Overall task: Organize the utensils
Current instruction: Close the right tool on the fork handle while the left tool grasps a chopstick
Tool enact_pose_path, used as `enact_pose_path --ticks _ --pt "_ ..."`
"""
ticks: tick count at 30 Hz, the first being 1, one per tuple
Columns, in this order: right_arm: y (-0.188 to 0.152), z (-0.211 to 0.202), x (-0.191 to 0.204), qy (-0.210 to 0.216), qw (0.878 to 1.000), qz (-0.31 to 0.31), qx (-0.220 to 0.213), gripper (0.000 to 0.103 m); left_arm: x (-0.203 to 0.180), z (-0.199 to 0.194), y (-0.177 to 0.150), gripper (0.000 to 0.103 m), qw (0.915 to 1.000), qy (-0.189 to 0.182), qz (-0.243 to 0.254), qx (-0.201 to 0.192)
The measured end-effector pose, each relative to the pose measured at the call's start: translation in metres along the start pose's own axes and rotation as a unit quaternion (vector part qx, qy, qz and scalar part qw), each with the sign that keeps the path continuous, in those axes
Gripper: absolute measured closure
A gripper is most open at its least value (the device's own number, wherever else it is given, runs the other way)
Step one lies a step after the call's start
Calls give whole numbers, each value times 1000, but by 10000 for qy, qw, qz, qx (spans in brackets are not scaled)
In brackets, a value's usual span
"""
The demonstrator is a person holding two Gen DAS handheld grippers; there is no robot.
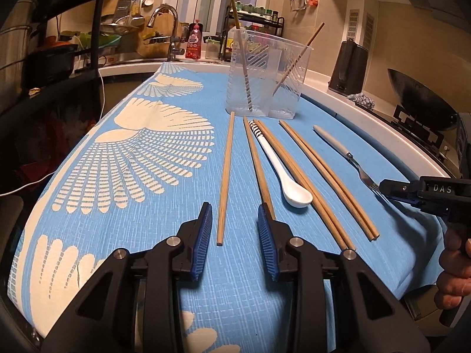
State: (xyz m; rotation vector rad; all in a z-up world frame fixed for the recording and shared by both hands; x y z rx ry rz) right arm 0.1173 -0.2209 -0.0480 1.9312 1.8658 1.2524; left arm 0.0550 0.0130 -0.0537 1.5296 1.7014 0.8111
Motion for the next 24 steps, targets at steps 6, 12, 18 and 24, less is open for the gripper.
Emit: enact_pose_path --ticks 6,12,18,24 --pt "0 -5 1 -240 9995 -172 -130 85 3 0 0 83 9999 117 33 -2" --pt "0 -7 5 -620 9957 -637 -269 86 2 0 0 87 9996 246 165 -18" --pt "-10 -6 22 -739 9871 -1345 -462 86 1 -1 0 96 9986 413 311 -86" --pt "-17 -8 29 -798 9797 -1723 -645 86 1 -2 -1 98 9984 415 369 -121"
Point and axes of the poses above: each gripper's, at about its wrist camera, not at the fingertips, and z roughly the way its jaws point, x to its left, y to its top, the point moved 4 cm from there along z, roughly the way its jaws point, and after that the axes turned 5 degrees about y, right-handed, at the moved point
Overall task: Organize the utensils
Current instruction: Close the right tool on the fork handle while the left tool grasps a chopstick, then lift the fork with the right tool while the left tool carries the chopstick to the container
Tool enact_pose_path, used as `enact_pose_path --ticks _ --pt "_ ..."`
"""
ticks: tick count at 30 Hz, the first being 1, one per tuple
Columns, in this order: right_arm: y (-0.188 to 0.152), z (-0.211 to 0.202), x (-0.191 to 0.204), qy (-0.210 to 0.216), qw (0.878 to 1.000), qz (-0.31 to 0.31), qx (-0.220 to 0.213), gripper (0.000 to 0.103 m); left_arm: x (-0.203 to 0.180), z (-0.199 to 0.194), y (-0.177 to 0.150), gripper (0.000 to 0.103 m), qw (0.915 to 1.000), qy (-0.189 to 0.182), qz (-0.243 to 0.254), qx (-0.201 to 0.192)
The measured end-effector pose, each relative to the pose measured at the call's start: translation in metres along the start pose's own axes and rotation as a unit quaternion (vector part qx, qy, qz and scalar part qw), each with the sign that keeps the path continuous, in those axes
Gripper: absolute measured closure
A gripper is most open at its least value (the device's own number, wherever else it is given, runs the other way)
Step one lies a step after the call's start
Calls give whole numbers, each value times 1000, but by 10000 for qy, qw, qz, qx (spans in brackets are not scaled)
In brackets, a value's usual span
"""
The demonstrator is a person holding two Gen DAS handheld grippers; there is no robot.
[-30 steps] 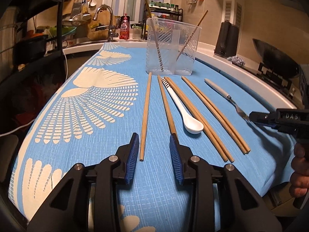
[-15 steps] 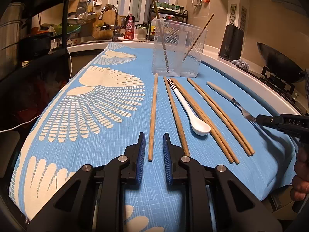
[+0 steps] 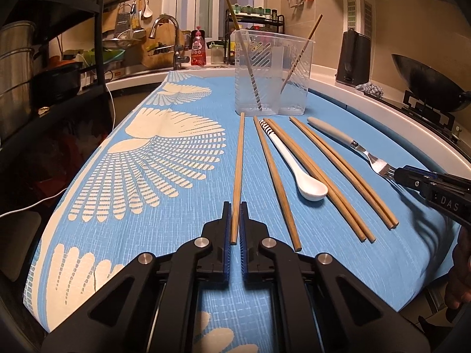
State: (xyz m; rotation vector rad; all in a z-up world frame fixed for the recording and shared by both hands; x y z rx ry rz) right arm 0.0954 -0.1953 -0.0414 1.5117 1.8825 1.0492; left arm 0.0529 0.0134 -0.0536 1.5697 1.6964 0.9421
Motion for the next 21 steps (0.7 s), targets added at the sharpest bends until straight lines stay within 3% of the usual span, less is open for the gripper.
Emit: enact_pose_path --ticks 4,12,21 --pt "-1 0 10 -48 9996 -261 -22 86 1 0 0 98 10000 20 27 -11" --pt "1 3 8 191 9997 11 168 82 0 0 0 98 10000 23 41 -9" --pt "4 -4 8 116 9999 33 -1 84 -3 -3 -1 98 9999 60 124 -44"
Point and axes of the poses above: each gripper's, at about its wrist camera, not at the fingertips, and z roughly the way its jaws point, x to its left, y to its top, the point moved 4 cm from there along z, roughly the way its jaws point, and after that the axes turned 5 degrees about y, right-handed, at the moved point
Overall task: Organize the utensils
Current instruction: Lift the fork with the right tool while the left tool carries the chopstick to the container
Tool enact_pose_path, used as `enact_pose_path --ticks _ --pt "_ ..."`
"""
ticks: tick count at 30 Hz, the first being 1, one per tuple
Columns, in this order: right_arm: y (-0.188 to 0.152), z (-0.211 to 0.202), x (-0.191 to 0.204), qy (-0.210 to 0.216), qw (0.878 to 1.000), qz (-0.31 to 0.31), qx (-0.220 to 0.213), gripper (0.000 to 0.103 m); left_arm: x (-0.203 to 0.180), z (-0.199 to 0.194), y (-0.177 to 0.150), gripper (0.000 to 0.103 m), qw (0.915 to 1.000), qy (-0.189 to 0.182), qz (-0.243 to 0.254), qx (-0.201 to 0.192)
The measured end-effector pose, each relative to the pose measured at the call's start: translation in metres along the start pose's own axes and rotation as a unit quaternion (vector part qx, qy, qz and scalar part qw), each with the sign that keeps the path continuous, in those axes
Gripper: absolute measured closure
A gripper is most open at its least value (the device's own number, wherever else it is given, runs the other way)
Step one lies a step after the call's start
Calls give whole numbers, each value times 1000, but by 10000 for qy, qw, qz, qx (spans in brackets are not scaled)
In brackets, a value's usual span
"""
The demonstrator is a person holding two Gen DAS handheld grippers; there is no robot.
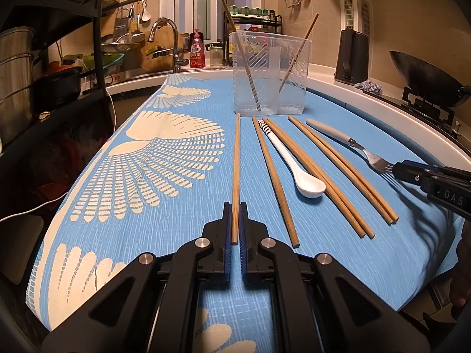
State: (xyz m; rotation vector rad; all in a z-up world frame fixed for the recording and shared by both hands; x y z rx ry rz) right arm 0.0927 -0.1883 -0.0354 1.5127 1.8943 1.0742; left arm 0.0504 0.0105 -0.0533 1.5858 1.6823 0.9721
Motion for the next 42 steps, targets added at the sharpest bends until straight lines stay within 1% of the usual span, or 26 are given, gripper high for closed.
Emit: enact_pose_path --ticks 2,5,7,9,12,17,23,34,42 --pt "2 -2 -2 -106 9999 -49 -53 85 0 0 0 98 10000 -9 -8 2" --pt "-1 4 -8 -395 9990 -162 89 85 0 0 0 98 10000 -1 -2 0" --pt "-3 5 -11 -430 9989 -145 128 85 0 0 0 98 10000 -2 -4 -2" --pt "-4 6 -8 -495 9983 -271 139 85 0 0 0 98 10000 0 -1 -1" --pt "-2 5 -4 -452 9982 -366 116 84 0 0 0 98 10000 2 3 -3" --pt "-3 5 -8 -286 9994 -143 118 84 0 -1 0 98 10000 5 24 -9" --pt "-2 1 -10 -275 9996 -8 37 85 0 -4 1 98 10000 -11 -4 -31" --pt "20 -26 -8 -426 9980 -90 -453 86 -3 -27 19 99 9983 63 87 -569" --pt "31 -41 -10 -492 9963 -82 -696 87 1 -37 31 99 9968 90 61 -793"
Point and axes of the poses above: each gripper's, at about its wrist camera, not at the fingertips, and z roughly the way its jaws point, x to its left, y to its top, the point moved 4 cm from there along z, roughly the way its jaws point, and after that the axes turned 5 degrees about y, right-handed, at the moved point
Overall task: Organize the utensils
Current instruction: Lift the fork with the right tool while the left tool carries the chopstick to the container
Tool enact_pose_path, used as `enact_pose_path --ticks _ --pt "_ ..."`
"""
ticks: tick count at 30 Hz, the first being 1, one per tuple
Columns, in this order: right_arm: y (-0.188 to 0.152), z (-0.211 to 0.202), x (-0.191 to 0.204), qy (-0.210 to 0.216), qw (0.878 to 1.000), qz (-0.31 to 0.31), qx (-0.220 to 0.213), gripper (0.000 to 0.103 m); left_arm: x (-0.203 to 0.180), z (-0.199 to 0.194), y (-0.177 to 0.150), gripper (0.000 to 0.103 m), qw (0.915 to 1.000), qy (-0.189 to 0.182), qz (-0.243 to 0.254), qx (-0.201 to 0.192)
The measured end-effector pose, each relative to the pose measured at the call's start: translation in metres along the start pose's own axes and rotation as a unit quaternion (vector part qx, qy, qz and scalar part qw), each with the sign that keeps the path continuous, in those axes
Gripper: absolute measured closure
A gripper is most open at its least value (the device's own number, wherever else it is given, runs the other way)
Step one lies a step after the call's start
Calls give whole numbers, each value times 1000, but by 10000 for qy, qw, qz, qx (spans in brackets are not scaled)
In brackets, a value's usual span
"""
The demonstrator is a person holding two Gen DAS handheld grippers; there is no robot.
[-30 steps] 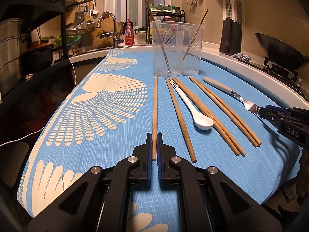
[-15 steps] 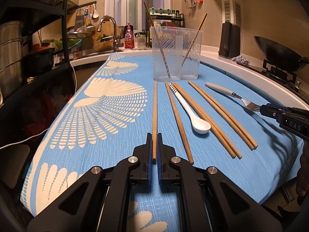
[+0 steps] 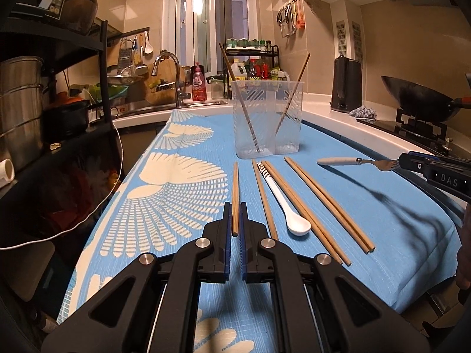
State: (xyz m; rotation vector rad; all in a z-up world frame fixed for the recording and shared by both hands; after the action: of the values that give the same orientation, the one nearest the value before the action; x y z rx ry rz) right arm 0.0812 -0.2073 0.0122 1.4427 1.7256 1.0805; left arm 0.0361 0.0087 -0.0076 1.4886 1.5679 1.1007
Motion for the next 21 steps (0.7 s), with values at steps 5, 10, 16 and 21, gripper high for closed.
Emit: enact_pose_path --ticks 5,10,16,21 --pt "6 -4 -2 -14 10000 17 -90 87 7 -1 11 99 9999 64 -65 -116" --pt "12 -8 -3 -31 9998 1 -181 88 11 -5 24 99 9996 108 -44 -273" --pt "27 -14 -5 -53 9994 3 -343 101 12 -13 38 99 9987 150 22 -487" --pt "34 -13 -8 -47 9993 -19 -357 102 12 -18 51 99 9977 185 41 -656"
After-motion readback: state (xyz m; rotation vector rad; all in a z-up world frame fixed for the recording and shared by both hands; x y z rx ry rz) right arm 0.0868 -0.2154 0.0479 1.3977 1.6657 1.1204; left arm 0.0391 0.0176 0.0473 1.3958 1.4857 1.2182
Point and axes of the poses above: each gripper's, at about its wrist camera, not at the fingertips, and z roughly the way its jaws point, x to its left, y to its top, the point moved 4 cm from there along z, roughly the way its jaws point, and after that the axes turned 5 degrees about y, right-handed, at the moved point
